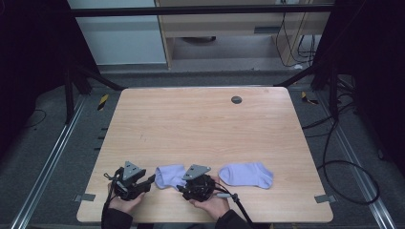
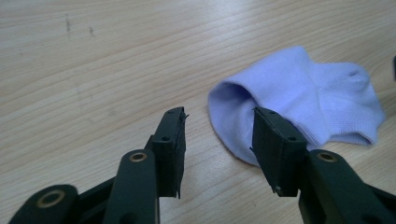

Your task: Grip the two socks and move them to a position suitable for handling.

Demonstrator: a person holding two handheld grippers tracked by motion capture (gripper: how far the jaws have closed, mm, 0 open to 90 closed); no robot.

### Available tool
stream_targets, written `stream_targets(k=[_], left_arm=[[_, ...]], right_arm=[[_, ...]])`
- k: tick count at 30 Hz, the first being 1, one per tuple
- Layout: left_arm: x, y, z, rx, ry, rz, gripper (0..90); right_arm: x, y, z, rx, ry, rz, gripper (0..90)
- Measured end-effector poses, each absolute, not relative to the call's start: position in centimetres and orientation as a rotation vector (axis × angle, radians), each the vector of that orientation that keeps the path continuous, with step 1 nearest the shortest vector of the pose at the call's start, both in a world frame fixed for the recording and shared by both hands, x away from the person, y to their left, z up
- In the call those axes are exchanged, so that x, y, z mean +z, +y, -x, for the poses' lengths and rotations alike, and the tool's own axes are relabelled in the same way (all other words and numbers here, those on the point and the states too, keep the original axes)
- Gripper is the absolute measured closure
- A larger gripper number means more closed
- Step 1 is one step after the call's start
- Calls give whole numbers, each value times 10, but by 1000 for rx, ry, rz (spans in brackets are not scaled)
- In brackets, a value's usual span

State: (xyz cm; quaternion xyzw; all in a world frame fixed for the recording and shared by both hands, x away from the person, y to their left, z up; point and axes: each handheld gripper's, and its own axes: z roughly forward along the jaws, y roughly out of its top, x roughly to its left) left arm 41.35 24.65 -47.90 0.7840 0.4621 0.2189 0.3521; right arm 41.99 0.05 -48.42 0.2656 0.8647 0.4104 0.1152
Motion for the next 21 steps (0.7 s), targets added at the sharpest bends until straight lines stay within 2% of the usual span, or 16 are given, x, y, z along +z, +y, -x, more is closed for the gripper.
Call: stream_targets(k=[14,16,17,21], left_arm=[[-491,234,-420,510,1179,-2092,599],[-492,233,-420,510,1181,-2094,619],[-494,232,-421,488,1182,-2108,639],[-495,231,-422,473,1184,-2108,703]], right_arm=[[-500,17,-420,1133,2582,-745,705],[-501,17,-421,1130,2585,-741,723],[-501,18,-421,1119,2583,-734,780],[-501,18,-421,1112,2583,-753,830]])
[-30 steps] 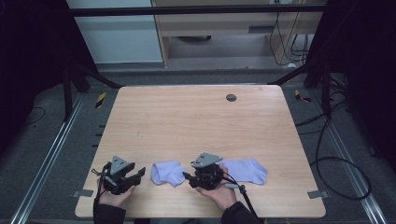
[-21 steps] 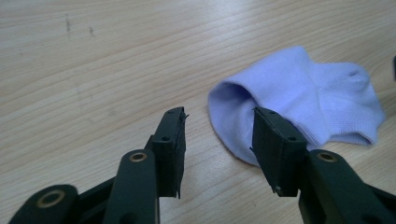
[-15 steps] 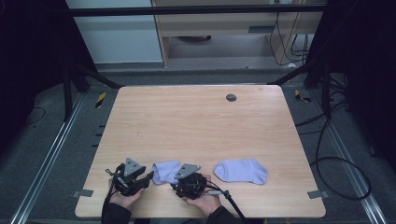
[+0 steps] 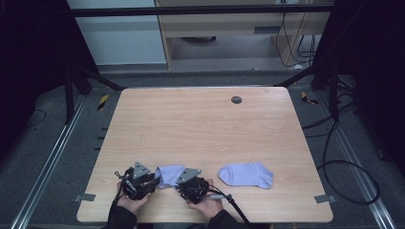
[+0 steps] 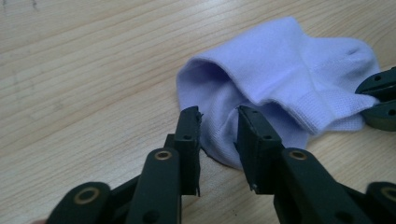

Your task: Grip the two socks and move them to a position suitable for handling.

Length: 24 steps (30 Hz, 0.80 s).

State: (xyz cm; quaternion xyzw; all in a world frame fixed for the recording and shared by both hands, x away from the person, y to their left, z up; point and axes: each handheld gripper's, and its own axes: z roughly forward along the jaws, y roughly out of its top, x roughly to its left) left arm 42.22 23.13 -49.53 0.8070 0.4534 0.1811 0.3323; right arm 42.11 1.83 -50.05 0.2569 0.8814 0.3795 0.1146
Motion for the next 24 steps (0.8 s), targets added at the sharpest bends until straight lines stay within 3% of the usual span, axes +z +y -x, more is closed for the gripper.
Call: stream_targets(k=[6,14,24], left_arm=[[-494,233,-423,447,1186,-2105,840],[-492,232,-423,449,1160,-2127,859],[-490,234,-423,445,1148,-2129,861]], right_arm=[[-490,13,-423,1234,2519,-796,835],[-471,1,-444,1345,2338,-984,834],[-473,2,-474,1303,2244,-1086,832]])
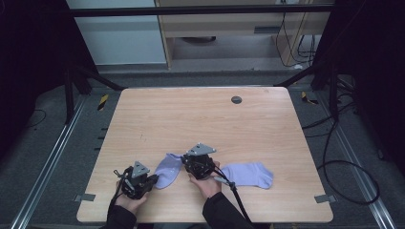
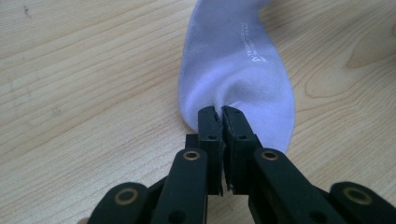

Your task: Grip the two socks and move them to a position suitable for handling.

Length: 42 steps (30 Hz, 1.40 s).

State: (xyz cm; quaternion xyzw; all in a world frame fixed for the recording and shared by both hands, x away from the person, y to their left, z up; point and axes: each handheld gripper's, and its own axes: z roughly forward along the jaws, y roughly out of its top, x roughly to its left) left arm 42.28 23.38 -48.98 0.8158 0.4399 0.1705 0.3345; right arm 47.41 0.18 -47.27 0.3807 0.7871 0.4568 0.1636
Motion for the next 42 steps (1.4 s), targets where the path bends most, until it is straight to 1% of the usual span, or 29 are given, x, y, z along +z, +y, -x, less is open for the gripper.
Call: stream_targets(k=[9,13,17,19,22,26,31,35,38,39,41,42], left_arm=[[-490,236,-424,452,1155,-2127,859],[-491,237,-425,460,1167,-2119,845],[-490,240,-424,467,1197,-2087,774],[-488,241,-423,472,1206,-2062,720],[-483,245,-421,482,1224,-2022,664],[-484,248,-419,492,1271,-2014,641],[-488,246,-421,486,1304,-2033,663],[-490,243,-421,463,1310,-2052,705],[-492,240,-422,437,1310,-2066,783],[-492,240,-423,432,1307,-2071,831],[-491,239,-423,429,1301,-2082,861],[-491,239,-424,425,1297,-2084,868]], right_arm=[[-478,12,-500,1239,2196,-1103,820],[-478,16,-508,1212,2196,-1087,775],[-474,11,-512,1225,2167,-1078,684],[-473,7,-514,1216,2176,-1079,668],[-476,2,-516,1185,2207,-1098,646],[-485,-2,-522,1145,2232,-1122,653],[-496,0,-527,1106,2268,-1154,686],[-501,1,-528,1078,2289,-1163,723],[-502,2,-528,1063,2305,-1167,782],[-502,2,-527,1067,2309,-1177,828],[-501,3,-527,1068,2317,-1185,873],[-501,3,-526,1068,2317,-1192,878]])
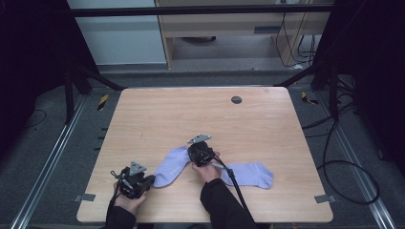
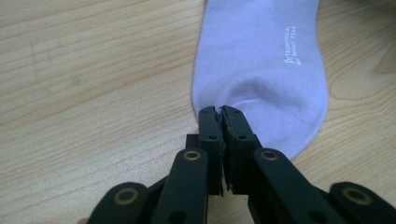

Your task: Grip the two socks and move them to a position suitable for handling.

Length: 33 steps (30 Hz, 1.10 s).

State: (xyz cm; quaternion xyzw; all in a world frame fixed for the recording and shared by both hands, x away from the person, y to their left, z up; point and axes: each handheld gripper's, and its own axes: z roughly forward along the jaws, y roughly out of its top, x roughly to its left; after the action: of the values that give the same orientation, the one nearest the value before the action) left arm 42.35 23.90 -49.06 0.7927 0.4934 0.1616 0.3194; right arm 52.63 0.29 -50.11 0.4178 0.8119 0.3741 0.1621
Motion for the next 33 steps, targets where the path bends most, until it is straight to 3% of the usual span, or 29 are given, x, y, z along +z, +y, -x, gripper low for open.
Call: stream_targets(k=[10,20,27,33], left_arm=[[-473,252,-442,540,1278,-2030,882],[-481,246,-462,601,1259,-2121,877],[-473,252,-456,585,1250,-2055,805],[-458,257,-449,562,1248,-1958,690]], right_arm=[[-484,-9,-496,1188,2302,-1155,881],[-494,-19,-468,1161,2327,-1178,836],[-490,-28,-466,1198,2310,-1206,719],[-468,-51,-463,1266,2266,-1192,646]])
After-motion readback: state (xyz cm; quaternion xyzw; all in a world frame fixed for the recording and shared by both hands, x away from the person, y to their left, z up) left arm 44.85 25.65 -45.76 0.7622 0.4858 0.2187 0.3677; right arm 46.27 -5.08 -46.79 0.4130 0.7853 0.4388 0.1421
